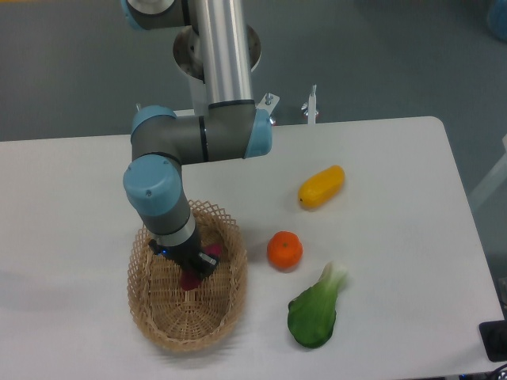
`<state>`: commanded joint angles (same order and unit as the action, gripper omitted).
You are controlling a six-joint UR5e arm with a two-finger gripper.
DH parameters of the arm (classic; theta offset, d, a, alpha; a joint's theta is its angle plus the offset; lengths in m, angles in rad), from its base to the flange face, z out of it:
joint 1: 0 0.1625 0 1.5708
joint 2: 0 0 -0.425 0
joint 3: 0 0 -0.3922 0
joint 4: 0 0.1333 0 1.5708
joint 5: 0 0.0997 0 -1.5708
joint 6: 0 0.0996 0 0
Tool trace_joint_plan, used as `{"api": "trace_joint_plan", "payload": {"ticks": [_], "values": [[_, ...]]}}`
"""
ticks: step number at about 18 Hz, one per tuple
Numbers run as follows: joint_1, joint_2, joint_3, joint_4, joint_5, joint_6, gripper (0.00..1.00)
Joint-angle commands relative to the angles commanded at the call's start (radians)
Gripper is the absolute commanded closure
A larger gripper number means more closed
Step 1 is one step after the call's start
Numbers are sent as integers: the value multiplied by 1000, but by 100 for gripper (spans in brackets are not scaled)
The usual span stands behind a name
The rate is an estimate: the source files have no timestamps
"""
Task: Place the sweet potato in the basket
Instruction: 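Carry the sweet potato over the wicker basket and lower it inside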
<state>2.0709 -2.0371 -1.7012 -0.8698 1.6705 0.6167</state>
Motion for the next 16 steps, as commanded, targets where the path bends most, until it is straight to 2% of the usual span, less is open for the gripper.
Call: {"api": "trace_joint_plan", "payload": {"ticks": [2, 4, 5, 6, 16], "values": [[-2, -2, 0, 3, 0, -2, 56], [-3, 0, 0, 5, 0, -2, 44], [-2, 3, 0, 6, 2, -2, 26], [-2, 5, 6, 11, 12, -2, 0], [15, 25, 144, 15, 55, -57, 0]]}}
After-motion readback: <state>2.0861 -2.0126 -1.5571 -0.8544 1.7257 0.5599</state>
